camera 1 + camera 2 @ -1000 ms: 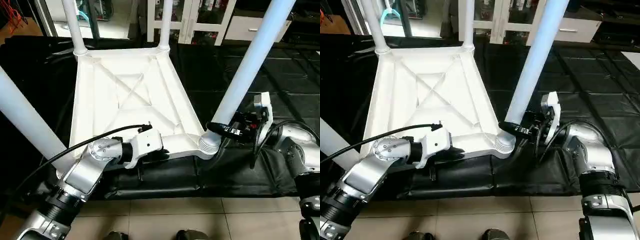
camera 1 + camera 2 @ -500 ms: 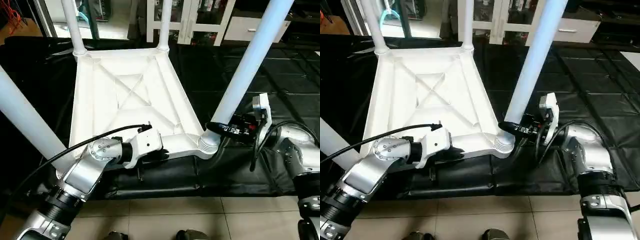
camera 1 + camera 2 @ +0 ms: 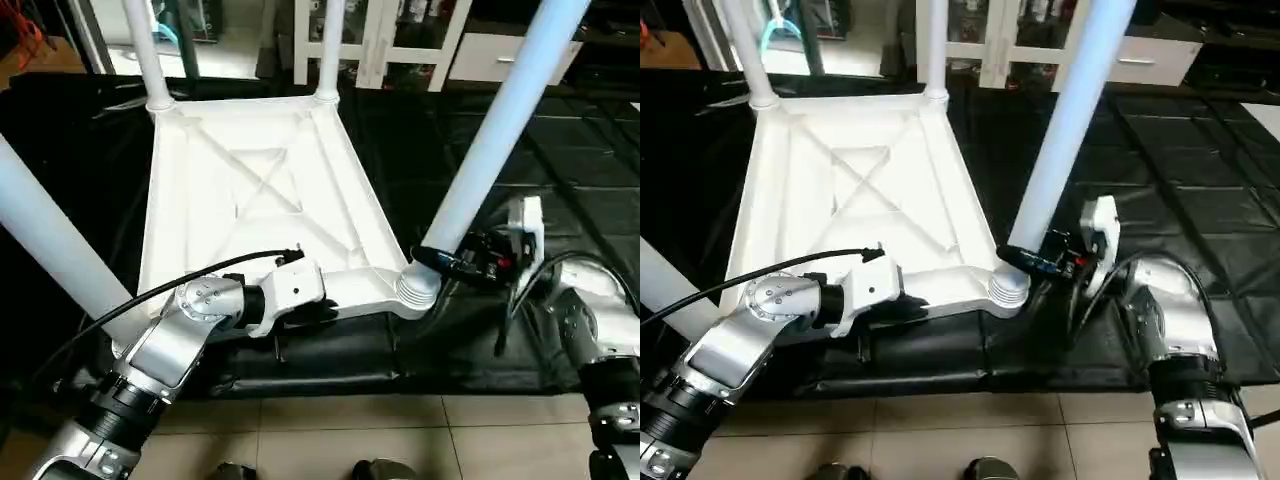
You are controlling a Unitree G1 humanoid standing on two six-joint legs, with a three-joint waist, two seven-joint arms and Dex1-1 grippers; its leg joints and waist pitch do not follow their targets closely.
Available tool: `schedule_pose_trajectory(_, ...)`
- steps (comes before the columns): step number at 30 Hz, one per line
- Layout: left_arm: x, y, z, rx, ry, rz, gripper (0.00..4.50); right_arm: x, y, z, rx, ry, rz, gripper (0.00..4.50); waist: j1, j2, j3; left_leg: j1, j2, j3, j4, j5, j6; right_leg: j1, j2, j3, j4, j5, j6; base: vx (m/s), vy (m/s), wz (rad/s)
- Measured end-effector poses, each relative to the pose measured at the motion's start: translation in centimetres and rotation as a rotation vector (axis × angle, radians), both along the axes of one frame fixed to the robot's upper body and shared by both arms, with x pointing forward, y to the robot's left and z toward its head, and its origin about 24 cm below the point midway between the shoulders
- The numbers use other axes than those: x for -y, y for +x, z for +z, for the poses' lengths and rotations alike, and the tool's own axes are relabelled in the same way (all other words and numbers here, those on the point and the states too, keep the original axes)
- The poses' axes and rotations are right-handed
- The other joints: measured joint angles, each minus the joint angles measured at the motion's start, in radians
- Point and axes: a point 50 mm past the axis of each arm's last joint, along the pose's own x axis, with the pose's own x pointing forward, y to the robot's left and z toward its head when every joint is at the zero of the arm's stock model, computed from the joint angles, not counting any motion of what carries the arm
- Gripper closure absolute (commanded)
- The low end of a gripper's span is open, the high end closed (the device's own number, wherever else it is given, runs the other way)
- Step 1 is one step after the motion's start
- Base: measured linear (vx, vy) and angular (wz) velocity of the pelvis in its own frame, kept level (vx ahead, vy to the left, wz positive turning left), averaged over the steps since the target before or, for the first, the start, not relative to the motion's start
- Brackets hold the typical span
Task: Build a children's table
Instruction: Insert table leg to table base
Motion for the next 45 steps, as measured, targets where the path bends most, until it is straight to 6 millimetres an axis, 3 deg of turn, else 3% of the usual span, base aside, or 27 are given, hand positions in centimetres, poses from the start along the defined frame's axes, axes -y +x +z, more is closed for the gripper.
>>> schedule_pose_trajectory(28,-0.3,-0.1,-0.1,-0.013,0.001,-0.002,4.50,-0.6,-1.2,-0.9,0.248,-0.041,0.015,2.64,-0.003,0.003,-0.002,0.002,0.003,0.000,0.002,0.000,0.000,0.000,0.002,0.000,0.007,0.000,0.000,0.000,0.000,0.00)
schedule_pose_trajectory(39,-0.6,0.1,-0.1,-0.015,0.019,0.016,4.50,-1.4,0.4,-1.1,0.084,0.039,-0.050,2.64,-0.003,0.001,-0.003,0.002,0.008,-0.002,0.006,0.001,-0.001,0.000,0.007,0.000,0.008,0.000,0.000,0.000,0.000,0.00)
schedule_pose_trajectory(45,-0.8,0.1,-0.1,-0.017,0.030,0.027,4.50,-1.8,0.8,-1.0,-0.021,0.045,-0.061,2.64,-0.009,-0.005,-0.007,0.003,0.010,-0.002,0.007,0.001,-0.002,0.000,0.010,0.001,0.008,0.000,0.000,0.000,0.000,0.00)
